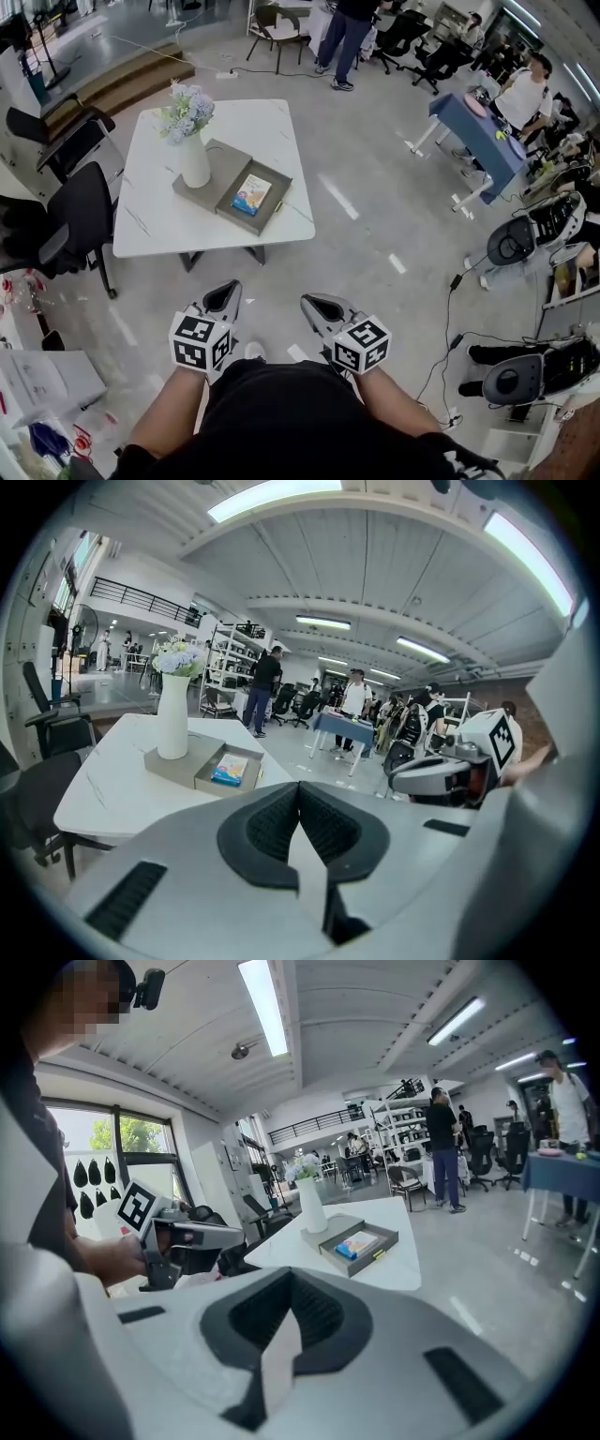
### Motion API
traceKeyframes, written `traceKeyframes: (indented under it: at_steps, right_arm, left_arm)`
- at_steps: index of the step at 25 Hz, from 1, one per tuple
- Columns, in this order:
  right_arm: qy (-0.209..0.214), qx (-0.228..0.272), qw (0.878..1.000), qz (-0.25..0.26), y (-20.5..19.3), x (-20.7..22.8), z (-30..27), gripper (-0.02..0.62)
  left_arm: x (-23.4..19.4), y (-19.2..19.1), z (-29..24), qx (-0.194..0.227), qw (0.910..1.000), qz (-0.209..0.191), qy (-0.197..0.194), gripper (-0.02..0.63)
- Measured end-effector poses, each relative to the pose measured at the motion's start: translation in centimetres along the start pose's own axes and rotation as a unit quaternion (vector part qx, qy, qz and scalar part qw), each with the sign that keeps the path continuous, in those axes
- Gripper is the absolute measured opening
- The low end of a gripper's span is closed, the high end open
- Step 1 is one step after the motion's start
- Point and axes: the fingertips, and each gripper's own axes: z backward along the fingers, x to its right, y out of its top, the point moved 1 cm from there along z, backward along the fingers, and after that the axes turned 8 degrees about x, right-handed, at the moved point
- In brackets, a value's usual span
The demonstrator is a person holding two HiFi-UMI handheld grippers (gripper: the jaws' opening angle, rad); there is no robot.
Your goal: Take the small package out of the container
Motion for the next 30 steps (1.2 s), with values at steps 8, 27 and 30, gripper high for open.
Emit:
traceKeyframes:
  at_steps: [8,27,30]
  right_arm:
    - [-0.011,-0.004,1.000,-0.010,-0.1,0.8,-0.5,0.000]
    - [0.052,0.006,0.998,-0.035,6.6,13.0,-9.4,0.000]
    - [0.062,0.001,0.998,-0.030,8.2,15.8,-11.1,0.000]
  left_arm:
    - [-0.1,-0.8,-1.0,-0.017,0.9998,0.002,-0.012,0.003]
    - [-4.4,5.8,-12.5,-0.019,0.9978,-0.025,0.058,0.003]
    - [-5.3,7.8,-15.3,-0.015,0.9969,-0.029,0.072,0.003]
